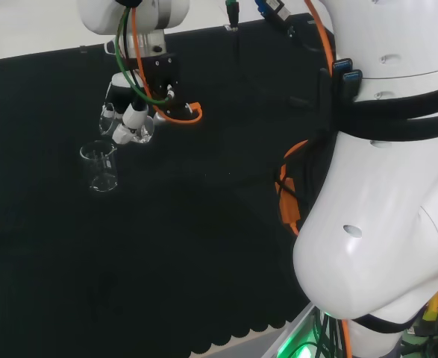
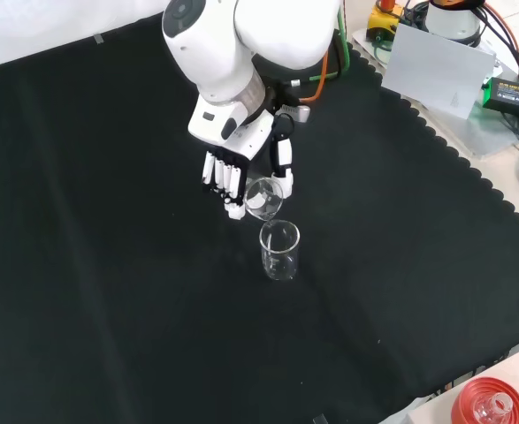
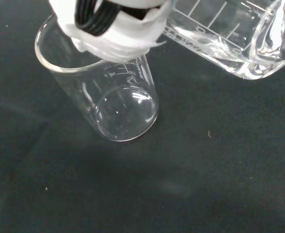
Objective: Pour the water from the handheld beaker into the one on the table.
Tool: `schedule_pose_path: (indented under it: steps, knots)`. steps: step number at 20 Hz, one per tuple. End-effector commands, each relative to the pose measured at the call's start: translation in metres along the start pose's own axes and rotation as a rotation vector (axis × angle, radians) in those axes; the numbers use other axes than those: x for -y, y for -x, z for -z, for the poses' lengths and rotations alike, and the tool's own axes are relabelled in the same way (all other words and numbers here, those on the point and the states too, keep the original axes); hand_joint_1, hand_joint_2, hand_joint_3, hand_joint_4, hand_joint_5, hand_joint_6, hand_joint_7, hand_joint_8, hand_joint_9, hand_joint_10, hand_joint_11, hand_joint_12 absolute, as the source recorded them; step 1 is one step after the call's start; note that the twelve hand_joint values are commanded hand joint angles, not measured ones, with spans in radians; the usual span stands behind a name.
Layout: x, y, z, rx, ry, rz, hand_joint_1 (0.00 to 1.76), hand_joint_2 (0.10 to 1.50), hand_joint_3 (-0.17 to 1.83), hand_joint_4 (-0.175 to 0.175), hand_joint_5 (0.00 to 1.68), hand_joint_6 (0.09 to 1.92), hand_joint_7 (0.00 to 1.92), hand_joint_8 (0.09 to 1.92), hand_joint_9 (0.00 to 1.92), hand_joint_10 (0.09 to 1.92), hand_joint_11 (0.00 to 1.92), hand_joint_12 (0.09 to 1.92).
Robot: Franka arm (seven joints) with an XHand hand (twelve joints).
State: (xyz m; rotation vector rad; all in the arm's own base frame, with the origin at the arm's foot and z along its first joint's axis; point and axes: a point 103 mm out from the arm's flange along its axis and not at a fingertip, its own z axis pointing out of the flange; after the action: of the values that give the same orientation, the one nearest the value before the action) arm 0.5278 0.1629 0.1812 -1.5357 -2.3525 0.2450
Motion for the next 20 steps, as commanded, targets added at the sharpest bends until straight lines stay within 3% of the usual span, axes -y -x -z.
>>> schedule_pose_path:
  steps: [1,20]
  knots:
    - [-0.0003,-0.0052,-0.0033,0.058,-0.052,-0.004,1.28,1.05,-0.17,0.016,1.23,0.63,1.56,0.09,1.07,0.61,0.57,1.18]
    - [0.0056,-0.0148,0.0025,0.161,-0.106,-0.004,1.28,1.05,-0.17,0.014,1.23,0.63,1.57,0.09,1.07,0.61,0.58,1.17]
